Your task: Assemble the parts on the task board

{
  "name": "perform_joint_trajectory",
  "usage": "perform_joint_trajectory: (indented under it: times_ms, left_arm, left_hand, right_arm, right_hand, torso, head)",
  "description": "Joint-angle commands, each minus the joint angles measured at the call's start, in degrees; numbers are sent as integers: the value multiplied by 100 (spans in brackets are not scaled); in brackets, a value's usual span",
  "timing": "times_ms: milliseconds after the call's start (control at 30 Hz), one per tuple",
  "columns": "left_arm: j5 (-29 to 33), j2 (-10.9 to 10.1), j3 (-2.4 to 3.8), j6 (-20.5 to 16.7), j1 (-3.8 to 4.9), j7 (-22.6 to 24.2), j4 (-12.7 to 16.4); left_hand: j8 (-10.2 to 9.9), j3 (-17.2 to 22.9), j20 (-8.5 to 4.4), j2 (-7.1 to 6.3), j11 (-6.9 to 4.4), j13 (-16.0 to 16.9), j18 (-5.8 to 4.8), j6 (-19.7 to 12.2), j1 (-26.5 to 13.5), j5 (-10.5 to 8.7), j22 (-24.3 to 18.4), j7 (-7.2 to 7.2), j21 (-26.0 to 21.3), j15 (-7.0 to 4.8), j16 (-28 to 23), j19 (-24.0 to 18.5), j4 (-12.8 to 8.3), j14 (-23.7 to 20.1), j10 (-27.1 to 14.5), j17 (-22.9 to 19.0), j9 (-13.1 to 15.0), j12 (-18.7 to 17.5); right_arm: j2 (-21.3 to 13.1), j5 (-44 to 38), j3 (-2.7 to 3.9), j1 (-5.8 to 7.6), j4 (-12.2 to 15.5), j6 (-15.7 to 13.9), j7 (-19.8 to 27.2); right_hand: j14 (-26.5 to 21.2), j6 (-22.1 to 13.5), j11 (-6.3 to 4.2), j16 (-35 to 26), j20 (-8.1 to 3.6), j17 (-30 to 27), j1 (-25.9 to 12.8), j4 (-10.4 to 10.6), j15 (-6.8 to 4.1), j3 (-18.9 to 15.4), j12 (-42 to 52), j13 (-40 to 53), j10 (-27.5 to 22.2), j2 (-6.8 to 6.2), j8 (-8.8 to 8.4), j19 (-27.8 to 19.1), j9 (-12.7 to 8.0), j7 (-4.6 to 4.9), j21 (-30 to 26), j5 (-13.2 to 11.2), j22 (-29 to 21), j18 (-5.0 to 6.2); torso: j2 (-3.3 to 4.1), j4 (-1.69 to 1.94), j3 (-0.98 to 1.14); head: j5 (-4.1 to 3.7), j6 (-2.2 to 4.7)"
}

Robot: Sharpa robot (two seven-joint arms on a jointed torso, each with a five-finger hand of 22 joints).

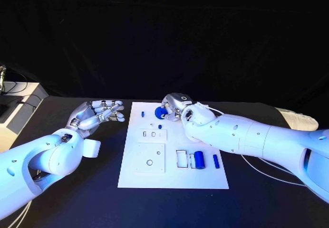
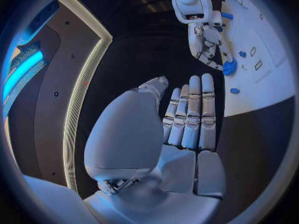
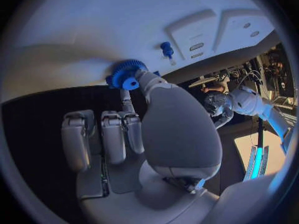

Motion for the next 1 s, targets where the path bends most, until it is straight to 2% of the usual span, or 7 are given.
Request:
perform_joint_trajectory:
  times_ms: [33,367,433,467,567,900,1000]
  left_arm:
    - [-18,-7,6,96,0,19,10]
    - [-21,-8,6,123,0,-8,-1]
    - [-22,-7,6,125,0,-9,-3]
    - [-22,-7,6,125,0,-12,-7]
    - [-22,-6,6,126,0,-16,-15]
    - [-23,-2,6,131,-5,-28,-32]
    - [-24,-5,6,131,-7,-34,-36]
  left_hand:
    - [-31,30,17,18,-9,4,54,-22,39,-16,5,25,38,-15,29,-39,5,-43,-41,5,9,-17]
    - [-35,31,18,14,-6,3,53,-28,34,-18,9,29,44,-12,26,-45,5,-49,-47,8,8,-19]
    - [-38,31,19,10,-4,2,52,-32,33,-19,11,31,47,-10,24,-48,4,-52,-51,10,7,-20]
    - [-38,31,19,10,-4,2,52,-32,33,-19,11,31,47,-10,24,-48,4,-52,-51,10,7,-20]
    - [-38,31,19,10,-4,2,52,-32,33,-19,11,31,47,-10,24,-48,4,-52,-51,10,7,-20]
    - [-48,33,23,6,4,1,50,-46,21,-20,20,41,60,-4,17,-63,4,-64,-68,17,5,-23]
    - [-52,32,27,8,8,1,48,-52,3,-20,23,45,66,1,15,-71,13,-67,-75,22,5,-22]
  right_arm:
    - [43,-60,-16,-32,-78,173,-41]
    - [75,43,-16,-34,-104,163,60]
    - [72,75,-16,-34,-100,196,83]
    - [69,99,-16,-34,-98,237,105]
    - [59,137,-16,-34,-94,312,135]
    - [-11,261,-17,-34,-39,596,230]
    - [-40,296,-21,-34,-17,656,248]
  right_hand:
    - [526,-90,3,26,-7,1131,-61,12,3,29,12,1509,600,13,-55,498,277,35,-17,-26,1321,-26]
    - [524,-267,64,23,47,1127,-226,94,59,-43,-37,1459,544,-40,-149,490,224,98,-32,-2,1308,-22]
    - [526,-280,71,25,59,1136,-339,175,69,-83,-42,1455,538,-22,-157,489,216,103,-34,106,1308,-21]
    - [528,-295,73,27,67,1148,-509,285,74,-137,-53,1444,526,-14,-165,491,207,103,-31,306,1312,-22]
    - [532,-309,75,31,70,1165,-635,339,75,-195,-61,1436,517,-12,-170,494,201,103,-27,360,1317,-23]
    - [540,-316,67,38,69,1205,-1284,376,70,-407,-44,1453,536,178,-155,503,192,90,-13,410,1336,-28]
    - [552,-304,61,50,66,1260,-1506,380,66,-433,-23,1474,559,299,-141,520,192,83,17,264,1366,-37]
  torso:
    - [3,3,-5]
    - [2,-3,0]
    - [2,-5,0]
    - [3,-7,1]
    - [4,-7,3]
    - [5,-2,7]
    - [5,-3,7]
  head:
    - [-18,4]
    - [-1,-15]
    - [1,-17]
    - [4,-19]
    - [2,-18]
    - [-3,-27]
    - [1,-34]
